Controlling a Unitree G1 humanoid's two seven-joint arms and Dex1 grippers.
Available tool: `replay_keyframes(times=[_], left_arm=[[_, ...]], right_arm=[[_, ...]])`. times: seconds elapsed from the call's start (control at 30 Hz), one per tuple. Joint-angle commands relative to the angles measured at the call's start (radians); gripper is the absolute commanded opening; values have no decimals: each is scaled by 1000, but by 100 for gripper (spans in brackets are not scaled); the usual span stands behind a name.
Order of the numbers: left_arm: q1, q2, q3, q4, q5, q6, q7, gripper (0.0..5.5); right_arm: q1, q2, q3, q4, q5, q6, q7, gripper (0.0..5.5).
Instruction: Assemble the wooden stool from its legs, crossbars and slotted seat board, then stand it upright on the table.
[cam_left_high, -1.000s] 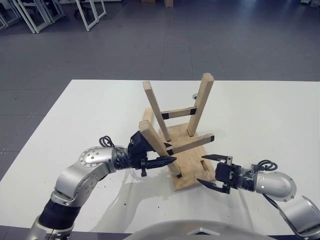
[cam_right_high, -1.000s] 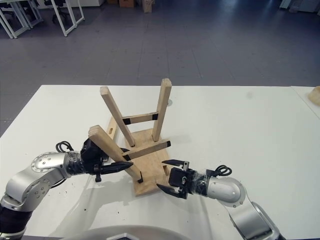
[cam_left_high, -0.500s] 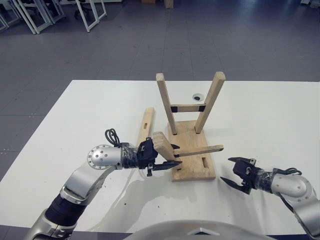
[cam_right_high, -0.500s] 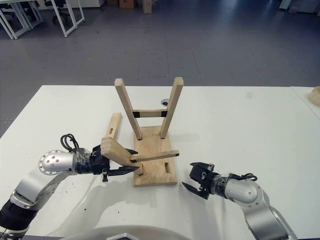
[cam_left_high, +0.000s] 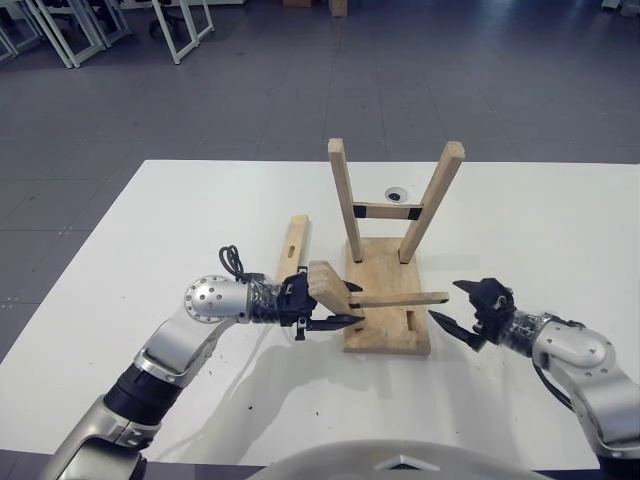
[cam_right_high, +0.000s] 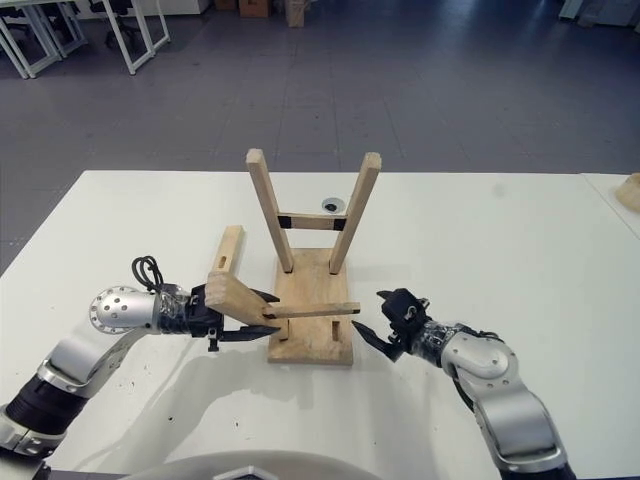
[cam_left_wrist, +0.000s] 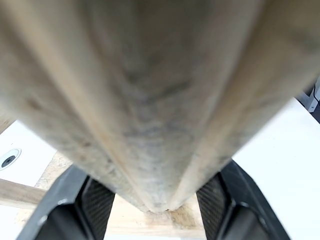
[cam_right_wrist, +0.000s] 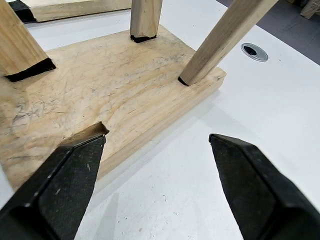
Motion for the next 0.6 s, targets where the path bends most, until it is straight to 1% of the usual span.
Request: replay_keyframes(times=[0.03, 0.1, 0.2, 0.33, 0.53, 0.57, 0.6], left_arm=[[56, 98, -119, 208, 225, 123, -43, 205], [41, 97, -120, 210, 218, 125, -48, 205], [17, 94, -122, 219, 203, 129, -67, 205], [18, 95, -123, 231, 195, 128, -73, 205], [33, 84, -116, 233, 189, 121, -52, 205], [32, 81, -114, 232, 188, 123, -47, 241], [32, 77, -112, 232, 186, 127, -42, 249]], right_arm=[[-58, 51, 98, 115, -32, -44, -19, 384], [-66, 60, 145, 174, -65, -81, -19, 384], [-82, 77, 182, 216, -93, -102, -39, 384], [-98, 90, 195, 216, -101, -100, -61, 384], [-88, 78, 194, 174, -90, -76, -74, 384], [-81, 76, 194, 165, -88, -71, -76, 384], [-73, 75, 194, 157, -87, -66, -79, 384]])
